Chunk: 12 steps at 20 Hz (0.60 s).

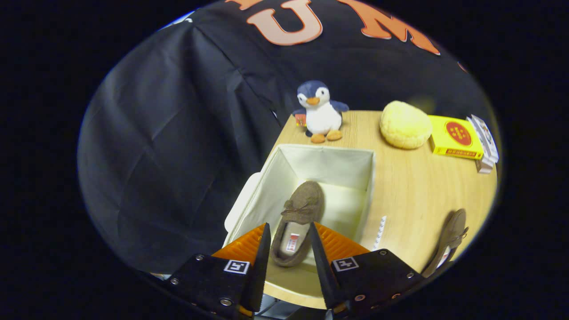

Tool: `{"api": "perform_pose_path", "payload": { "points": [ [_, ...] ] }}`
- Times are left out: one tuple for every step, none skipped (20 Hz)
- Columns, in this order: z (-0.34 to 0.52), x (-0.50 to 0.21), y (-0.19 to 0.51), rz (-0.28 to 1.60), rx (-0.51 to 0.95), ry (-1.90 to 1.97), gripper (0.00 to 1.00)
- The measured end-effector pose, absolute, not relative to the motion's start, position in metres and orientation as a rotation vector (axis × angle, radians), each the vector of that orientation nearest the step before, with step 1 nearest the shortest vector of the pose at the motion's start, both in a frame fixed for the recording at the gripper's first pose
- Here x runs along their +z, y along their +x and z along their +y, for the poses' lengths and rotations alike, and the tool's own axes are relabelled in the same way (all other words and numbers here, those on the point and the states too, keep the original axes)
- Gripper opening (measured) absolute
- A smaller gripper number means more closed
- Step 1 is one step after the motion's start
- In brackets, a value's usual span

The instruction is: Open the storage box then place both shoes into the box .Put the left shoe in first, then the right shoe, with the right side of both shoes facing outward in a uniform manner.

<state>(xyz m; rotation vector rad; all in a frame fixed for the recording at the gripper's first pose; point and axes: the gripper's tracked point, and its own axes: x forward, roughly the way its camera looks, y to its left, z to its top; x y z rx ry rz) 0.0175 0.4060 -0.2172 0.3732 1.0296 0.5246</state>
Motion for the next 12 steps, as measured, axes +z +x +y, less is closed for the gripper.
{"api": "perform_pose_path", "payload": {
  "points": [
    [0.391, -0.208, 0.018, 0.987, 0.533, 0.374, 0.61],
    [0.373, -0.200, 0.019, 0.948, 0.533, 0.373, 0.65],
    [0.353, -0.194, 0.020, 0.919, 0.516, 0.371, 0.74],
    [0.331, -0.191, 0.021, 0.892, 0.500, 0.368, 0.77],
    [0.311, -0.190, 0.024, 0.872, 0.480, 0.365, 0.81],
    [0.292, -0.189, 0.022, 0.853, 0.466, 0.359, 0.83],
    [0.273, -0.188, 0.020, 0.833, 0.455, 0.347, 0.86],
    [0.251, -0.189, 0.018, 0.816, 0.437, 0.333, 0.87],
    [0.231, -0.192, 0.015, 0.800, 0.421, 0.317, 0.89],
    [0.211, -0.197, 0.014, 0.788, 0.400, 0.301, 0.90],
    [0.194, -0.203, 0.009, 0.780, 0.390, 0.281, 0.92],
    [0.177, -0.213, 0.005, 0.782, 0.376, 0.252, 0.93]
  ]
}}
